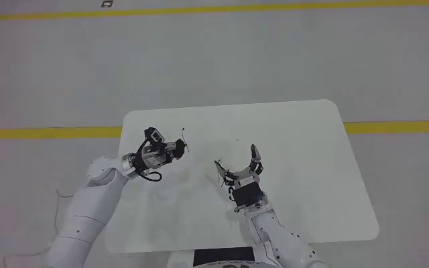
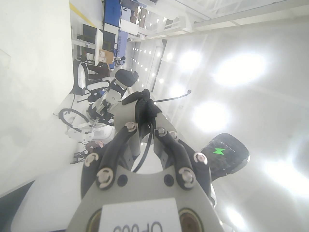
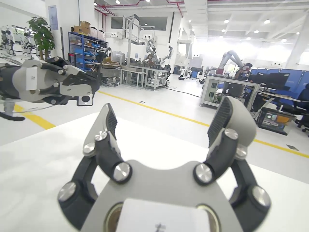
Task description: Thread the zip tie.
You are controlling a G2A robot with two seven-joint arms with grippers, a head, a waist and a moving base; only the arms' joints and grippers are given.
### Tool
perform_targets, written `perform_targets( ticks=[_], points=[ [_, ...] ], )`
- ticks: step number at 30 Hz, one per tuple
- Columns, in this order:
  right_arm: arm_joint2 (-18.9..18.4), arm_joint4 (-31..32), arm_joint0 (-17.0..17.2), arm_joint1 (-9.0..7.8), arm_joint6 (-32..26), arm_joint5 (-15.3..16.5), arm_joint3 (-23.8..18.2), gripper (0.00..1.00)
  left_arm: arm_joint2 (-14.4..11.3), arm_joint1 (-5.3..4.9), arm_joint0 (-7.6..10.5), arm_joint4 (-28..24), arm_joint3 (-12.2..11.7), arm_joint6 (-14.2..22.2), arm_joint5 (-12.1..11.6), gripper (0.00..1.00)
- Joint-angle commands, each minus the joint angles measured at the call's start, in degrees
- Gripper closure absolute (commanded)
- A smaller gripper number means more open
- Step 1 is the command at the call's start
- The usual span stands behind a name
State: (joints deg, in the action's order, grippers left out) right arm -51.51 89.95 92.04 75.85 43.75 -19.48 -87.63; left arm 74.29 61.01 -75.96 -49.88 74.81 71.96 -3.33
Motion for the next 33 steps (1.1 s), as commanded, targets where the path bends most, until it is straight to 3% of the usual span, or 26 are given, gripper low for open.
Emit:
perform_targets(
  ticks=[1, 3, 6, 15, 19, 26, 33],
  points=[
    [0.00, 0.00, 0.00, 0.00, 0.00, 0.00, 0.00, 0.00, -0.31, 0.04, -0.17, -0.04, 0.06, -0.72, 0.59, 1.00],
    [0.69, 0.00, -0.91, -0.26, -0.28, 0.00, 0.47, 0.00, -1.24, 0.26, -0.14, -2.86, 0.11, -0.77, 3.83, 1.00],
    [4.19, 0.00, -4.31, -1.33, 0.96, 0.00, 2.16, 0.00, -2.04, 0.47, 0.88, -6.52, -1.85, 0.64, 7.65, 1.00],
    [11.97, 0.00, -14.05, -4.91, -1.64, 0.00, 6.09, 0.00, -3.65, 0.83, 3.11, -11.44, -5.41, 3.71, 12.50, 1.00],
    [15.39, 0.00, -16.81, -5.98, -3.24, 0.00, 6.08, 0.00, -3.99, 0.81, 3.84, -10.84, -5.99, 3.73, 12.08, 1.00],
    [15.59, 0.00, -17.22, -6.20, -3.56, 0.00, 6.01, 0.00, -3.99, 0.81, 3.84, -10.84, -5.99, 3.73, 12.08, 1.00],
    [16.85, 0.00, -18.93, -6.29, -5.62, 0.00, 5.86, 0.00, -5.18, 1.10, 3.14, -11.40, -4.05, 0.34, 11.10, 1.00]
  ],
)
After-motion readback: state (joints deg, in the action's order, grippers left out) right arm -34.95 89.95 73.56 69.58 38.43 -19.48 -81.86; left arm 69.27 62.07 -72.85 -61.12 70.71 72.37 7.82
